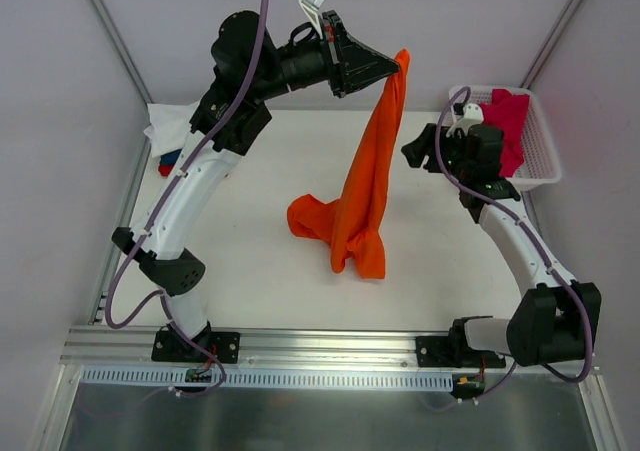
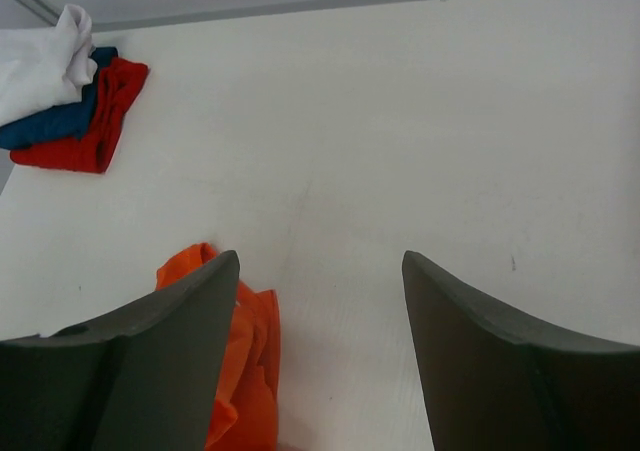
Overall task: Fold and stack the t-shirts
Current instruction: Flatten out the tshirt
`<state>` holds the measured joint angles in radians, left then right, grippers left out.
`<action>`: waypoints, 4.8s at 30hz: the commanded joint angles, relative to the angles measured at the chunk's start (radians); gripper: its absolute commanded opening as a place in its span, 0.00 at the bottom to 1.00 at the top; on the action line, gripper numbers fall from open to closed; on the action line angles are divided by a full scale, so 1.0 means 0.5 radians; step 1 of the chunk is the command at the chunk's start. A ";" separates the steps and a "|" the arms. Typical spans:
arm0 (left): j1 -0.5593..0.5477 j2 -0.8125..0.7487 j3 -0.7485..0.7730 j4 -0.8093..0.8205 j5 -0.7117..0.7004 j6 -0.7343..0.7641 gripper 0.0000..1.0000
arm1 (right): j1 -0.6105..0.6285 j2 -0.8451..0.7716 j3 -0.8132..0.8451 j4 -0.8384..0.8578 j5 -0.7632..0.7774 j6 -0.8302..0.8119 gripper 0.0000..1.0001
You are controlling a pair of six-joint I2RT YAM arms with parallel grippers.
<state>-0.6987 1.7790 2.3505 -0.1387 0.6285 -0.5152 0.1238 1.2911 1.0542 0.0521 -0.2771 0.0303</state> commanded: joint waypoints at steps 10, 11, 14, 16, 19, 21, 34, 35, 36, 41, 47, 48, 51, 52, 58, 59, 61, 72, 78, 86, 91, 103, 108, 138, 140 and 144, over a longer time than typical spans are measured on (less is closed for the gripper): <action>0.179 -0.287 -0.022 -0.066 -0.600 0.515 0.00 | 0.197 -0.112 -0.504 0.218 0.033 0.077 0.70; 0.198 -0.306 -0.080 -0.066 -0.637 0.536 0.00 | 0.203 -0.119 -0.519 0.221 0.036 0.080 0.70; 0.308 -0.349 -0.178 -0.066 -0.744 0.588 0.00 | 0.213 -0.161 -0.574 0.224 0.045 0.093 0.70; 0.369 -0.343 -0.212 -0.066 -0.812 0.650 0.00 | 0.213 -0.189 -0.599 0.224 0.048 0.096 0.70; 0.452 -0.297 -0.255 -0.066 -0.867 0.684 0.00 | 0.225 -0.214 -0.620 0.212 0.048 0.093 0.70; 0.474 -0.245 -0.271 -0.066 -0.904 0.714 0.00 | 0.228 -0.223 -0.630 0.209 0.051 0.099 0.70; 0.563 0.141 -0.541 -0.057 -1.168 0.834 0.00 | 0.256 -0.309 -0.660 0.172 0.036 0.108 0.70; 0.569 0.166 -0.541 -0.060 -1.207 0.837 0.00 | 0.259 -0.318 -0.669 0.169 0.036 0.105 0.70; 0.590 0.197 -0.541 -0.057 -1.229 0.834 0.00 | 0.259 -0.327 -0.673 0.163 0.033 0.105 0.70; 0.676 0.347 -0.562 -0.057 -1.398 0.791 0.00 | 0.301 -0.337 -0.700 0.138 0.036 0.099 0.70; 0.805 0.449 -0.703 -0.057 -1.487 0.712 0.00 | 0.418 -0.312 -0.749 0.123 0.057 0.114 0.70; 0.820 0.461 -0.746 -0.057 -1.493 0.705 0.00 | 0.464 -0.306 -0.755 0.120 0.075 0.117 0.70; 0.863 0.482 -0.817 -0.054 -1.536 0.681 0.00 | 0.556 -0.284 -0.768 0.114 0.106 0.129 0.70; 0.882 0.492 -0.829 -0.054 -1.539 0.678 0.00 | 0.581 -0.278 -0.774 0.108 0.112 0.136 0.70; 0.946 0.590 -0.890 -0.051 -1.561 0.656 0.00 | 0.783 -0.235 -0.783 0.108 0.177 0.179 0.70; 0.952 0.620 -0.887 -0.051 -1.564 0.656 0.00 | 0.801 -0.235 -0.786 0.108 0.177 0.185 0.70; 0.962 0.660 -0.887 -0.054 -1.582 0.656 0.00 | 0.841 -0.229 -0.783 0.101 0.180 0.212 0.70; 0.980 0.823 -0.875 -0.051 -1.542 0.619 0.00 | 1.163 -0.153 -0.774 0.141 0.290 0.323 0.66; 0.980 0.826 -0.872 -0.051 -1.533 0.619 0.00 | 1.317 -0.015 -0.710 0.190 0.330 0.366 0.64; 0.980 0.808 -0.921 -0.051 -1.515 0.610 0.00 | 1.385 0.157 -0.611 0.267 0.327 0.366 0.57; 0.980 0.795 -0.943 -0.048 -1.502 0.604 0.00 | 1.394 0.262 -0.522 0.289 0.327 0.332 0.57; 0.980 0.753 -0.973 -0.036 -1.502 0.610 0.00 | 1.394 0.329 -0.449 0.322 0.315 0.332 0.43; 0.983 0.737 -0.989 -0.033 -1.499 0.610 0.00 | 1.394 0.311 -0.476 0.338 0.300 0.350 0.38; 1.020 0.452 -1.219 0.035 -1.509 0.601 0.00 | 1.244 -0.314 -0.348 0.013 0.637 -0.030 0.00; 1.020 0.366 -1.274 0.050 -1.518 0.601 0.00 | 1.216 -0.382 -0.277 -0.064 0.649 -0.115 0.00; 1.017 0.029 -1.360 0.072 -1.545 0.592 0.00 | 1.197 -0.557 -0.118 -0.239 0.674 -0.238 0.00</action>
<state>-0.2008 1.9877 1.6825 -0.1551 -0.1322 -0.1997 0.7300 1.0969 0.8993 -0.0147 0.0269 -0.0032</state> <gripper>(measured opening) 0.006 0.013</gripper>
